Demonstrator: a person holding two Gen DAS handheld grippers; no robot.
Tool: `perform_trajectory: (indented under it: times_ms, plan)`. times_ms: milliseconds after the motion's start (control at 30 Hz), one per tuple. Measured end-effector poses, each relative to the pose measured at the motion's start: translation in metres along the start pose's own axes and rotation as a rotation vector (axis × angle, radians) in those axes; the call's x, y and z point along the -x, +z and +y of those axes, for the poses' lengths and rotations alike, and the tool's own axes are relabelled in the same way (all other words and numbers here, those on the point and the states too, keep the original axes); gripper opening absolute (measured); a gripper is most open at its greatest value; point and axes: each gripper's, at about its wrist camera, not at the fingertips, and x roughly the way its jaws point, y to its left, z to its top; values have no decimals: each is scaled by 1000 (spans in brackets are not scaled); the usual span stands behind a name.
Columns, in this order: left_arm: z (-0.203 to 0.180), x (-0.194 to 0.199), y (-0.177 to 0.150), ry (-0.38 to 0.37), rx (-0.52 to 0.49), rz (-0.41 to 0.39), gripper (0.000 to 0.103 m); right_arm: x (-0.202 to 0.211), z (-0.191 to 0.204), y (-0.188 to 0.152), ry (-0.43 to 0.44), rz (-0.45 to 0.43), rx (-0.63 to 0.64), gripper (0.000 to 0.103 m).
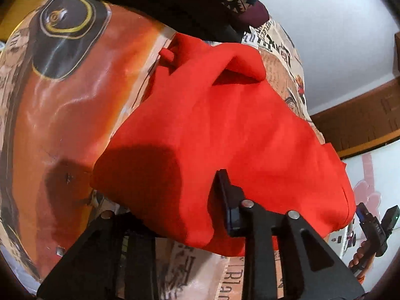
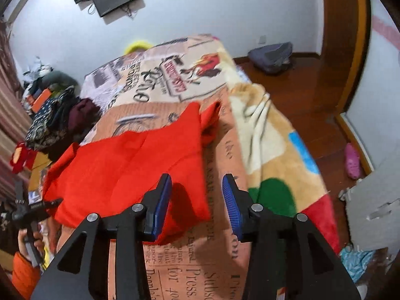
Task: Fold large clothes
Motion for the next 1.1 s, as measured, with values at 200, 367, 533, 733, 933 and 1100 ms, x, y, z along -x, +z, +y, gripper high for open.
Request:
perform_trajectory:
  times_ms: [200, 367, 533, 733, 933, 1100]
  plan:
    - [-9, 8, -2, -3, 23, -29, 39, 12, 42, 20, 3, -89, 115, 48]
    - [-21, 0, -6, 83, -52, -56, 47, -6, 104, 29, 96, -67, 249, 54]
    - [-32, -1, -8, 133, -131, -106, 47, -53, 182, 22, 148, 39, 440, 54]
    - [-19, 0, -6, 77, -119, -110, 47, -133, 255, 8, 216, 245, 555, 54]
    - [8, 0, 2, 43, -29, -131, 50, -201, 297, -5, 233, 448, 562, 54]
    - [13, -5, 5, 34, -19, -114, 53, -218, 336, -1, 239, 366, 565, 57]
